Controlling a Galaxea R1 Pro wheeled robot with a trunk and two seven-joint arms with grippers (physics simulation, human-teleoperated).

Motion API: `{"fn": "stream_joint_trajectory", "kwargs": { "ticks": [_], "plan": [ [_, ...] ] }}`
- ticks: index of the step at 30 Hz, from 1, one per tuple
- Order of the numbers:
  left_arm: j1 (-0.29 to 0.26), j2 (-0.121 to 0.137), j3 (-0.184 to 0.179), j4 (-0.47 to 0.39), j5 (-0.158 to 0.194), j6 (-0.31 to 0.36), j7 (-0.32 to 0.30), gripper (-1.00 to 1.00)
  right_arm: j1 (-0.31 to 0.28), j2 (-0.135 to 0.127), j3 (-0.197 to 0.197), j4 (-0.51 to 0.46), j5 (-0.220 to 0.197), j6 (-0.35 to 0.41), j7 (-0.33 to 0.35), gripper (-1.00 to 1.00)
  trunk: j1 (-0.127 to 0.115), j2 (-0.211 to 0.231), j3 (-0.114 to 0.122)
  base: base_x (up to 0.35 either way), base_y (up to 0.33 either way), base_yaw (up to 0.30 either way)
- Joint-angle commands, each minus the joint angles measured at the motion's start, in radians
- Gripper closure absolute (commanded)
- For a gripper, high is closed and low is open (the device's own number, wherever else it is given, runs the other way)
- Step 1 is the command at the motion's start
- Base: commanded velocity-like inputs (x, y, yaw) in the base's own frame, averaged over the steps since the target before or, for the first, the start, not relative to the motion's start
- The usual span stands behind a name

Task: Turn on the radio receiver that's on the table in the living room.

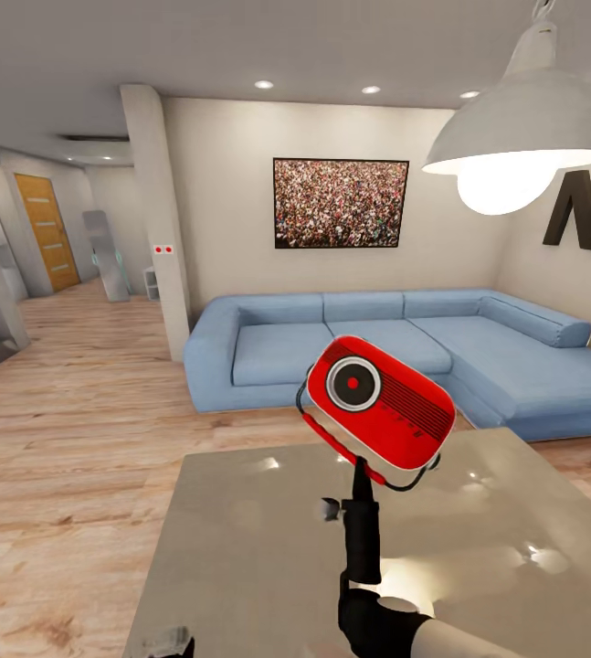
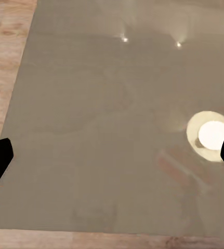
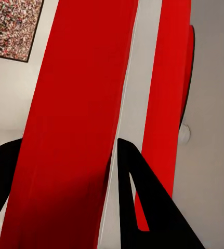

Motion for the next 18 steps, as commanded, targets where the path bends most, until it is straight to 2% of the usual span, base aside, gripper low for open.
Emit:
{"fn": "stream_joint_trajectory", "kwargs": {
  "ticks": [1,6,8,12,14,18],
  "plan": [
    [0.0,-0.001,-0.003,-0.023,0.0,0.002,-0.001,-1.0,0.0,-0.001,0.004,0.013,0.005,-0.001,0.0,1.0,0.0,0.0,0.0,0.0,0.0,0.0],
    [0.0,-0.019,-0.034,-0.143,0.001,0.012,0.0,-1.0,0.0,-0.004,0.008,0.086,0.019,0.01,0.0,1.0,0.0,0.0,0.0,0.0,0.0,0.0],
    [0.0,-0.027,-0.048,-0.186,0.001,0.015,0.0,-1.0,0.0,-0.006,0.008,0.105,0.047,0.021,0.0,1.0,0.0,0.0,0.0,0.0,0.0,0.0],
    [-0.001,-0.065,-0.091,-0.258,0.001,0.017,0.001,-1.0,0.0,-0.013,0.007,0.125,0.156,0.034,0.0,1.0,0.0,0.0,0.0,0.0,0.0,0.0],
    [0.0,-0.082,-0.109,-0.275,0.0,0.018,0.002,-1.0,0.0,-0.014,0.007,0.131,0.181,0.036,0.0,1.0,0.0,0.0,0.0,0.0,0.0,0.0],
    [0.0,-0.108,-0.156,-0.307,0.0,0.027,0.002,-1.0,0.0,-0.014,0.007,0.151,0.203,0.039,0.0,1.0,0.0,0.0,0.0,0.0,0.0,0.0]
  ]
}}
